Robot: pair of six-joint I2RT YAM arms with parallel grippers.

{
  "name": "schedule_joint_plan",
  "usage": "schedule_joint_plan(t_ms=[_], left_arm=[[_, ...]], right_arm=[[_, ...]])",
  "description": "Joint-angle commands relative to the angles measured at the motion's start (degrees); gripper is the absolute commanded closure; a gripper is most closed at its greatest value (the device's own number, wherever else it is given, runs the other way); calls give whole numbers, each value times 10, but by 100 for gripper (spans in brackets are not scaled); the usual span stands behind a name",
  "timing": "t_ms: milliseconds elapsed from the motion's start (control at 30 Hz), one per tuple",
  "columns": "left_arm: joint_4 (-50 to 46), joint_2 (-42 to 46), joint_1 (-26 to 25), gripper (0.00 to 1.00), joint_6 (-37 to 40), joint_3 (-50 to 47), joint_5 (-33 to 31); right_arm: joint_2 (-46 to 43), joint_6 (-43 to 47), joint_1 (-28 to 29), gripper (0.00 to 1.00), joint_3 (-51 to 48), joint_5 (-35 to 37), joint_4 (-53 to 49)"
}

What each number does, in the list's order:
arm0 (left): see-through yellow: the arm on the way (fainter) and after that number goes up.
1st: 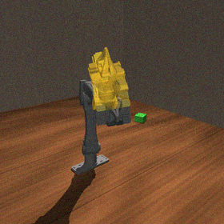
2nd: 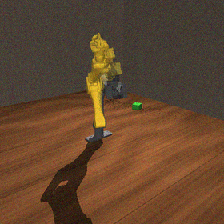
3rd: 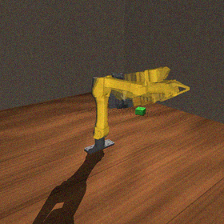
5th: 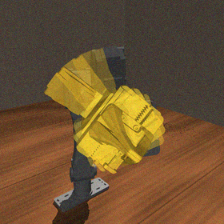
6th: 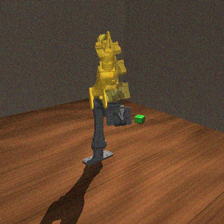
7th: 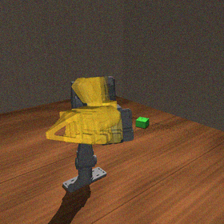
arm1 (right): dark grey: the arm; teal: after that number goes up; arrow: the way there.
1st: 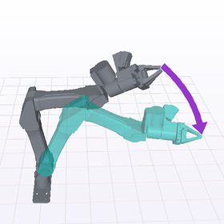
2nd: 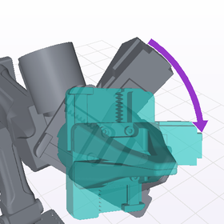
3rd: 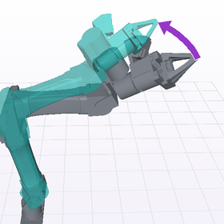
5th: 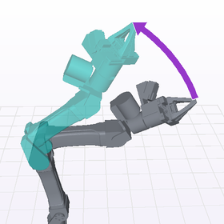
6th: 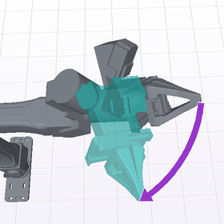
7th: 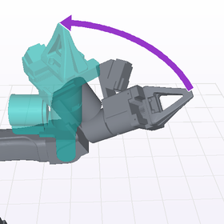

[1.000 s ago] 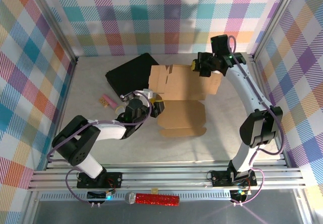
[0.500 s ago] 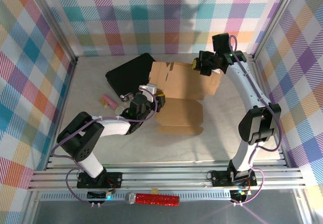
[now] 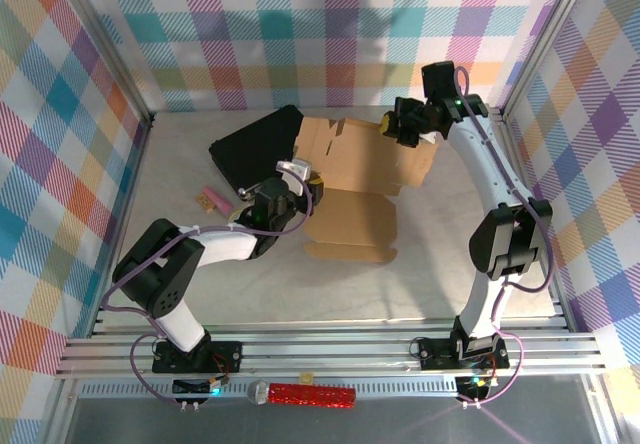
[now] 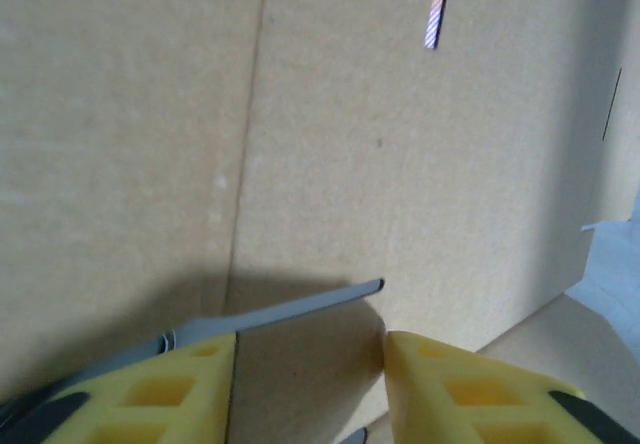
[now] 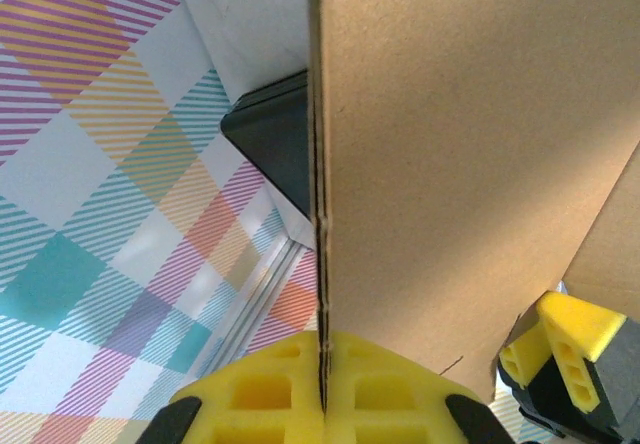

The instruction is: Fold the paper box

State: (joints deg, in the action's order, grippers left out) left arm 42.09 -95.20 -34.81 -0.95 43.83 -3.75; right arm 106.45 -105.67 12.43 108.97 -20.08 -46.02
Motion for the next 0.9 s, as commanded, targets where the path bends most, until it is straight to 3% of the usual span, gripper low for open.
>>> schedule_joint_plan(t_ms=[0, 200, 367, 400, 433, 467, 500, 533, 700, 867], left_arm=[[-19, 5, 0, 67, 11, 24, 15], [-81, 6, -20, 85, 38, 46, -23], [-107, 1, -52, 86, 114, 57, -91], [-99, 2, -53, 83, 112, 52, -100], [-89, 5, -51, 72, 108, 43, -110], [-71, 13, -47, 52, 94, 28, -114], [-65, 28, -34, 40, 68, 13, -95], [-72, 46, -18, 37, 41, 5, -58], [-75, 116, 71, 33, -24, -33, 211], [-105, 148, 101, 33, -5, -44, 279]], right_arm=[[-6, -1, -2, 100, -7, -14, -7], [-15, -3, -2, 100, -17, -9, -5], [-16, 2, -2, 100, -17, -10, -8], [-17, 2, -2, 100, -17, -11, -9], [-17, 3, -2, 100, -17, -10, -9], [-18, 3, -3, 100, -17, -11, -9], [-17, 6, -5, 100, -16, -13, -6], [-15, 11, -8, 100, -12, -17, -8], [8, 48, -20, 100, 28, -58, -43], [11, 74, -21, 100, 42, -75, -73]])
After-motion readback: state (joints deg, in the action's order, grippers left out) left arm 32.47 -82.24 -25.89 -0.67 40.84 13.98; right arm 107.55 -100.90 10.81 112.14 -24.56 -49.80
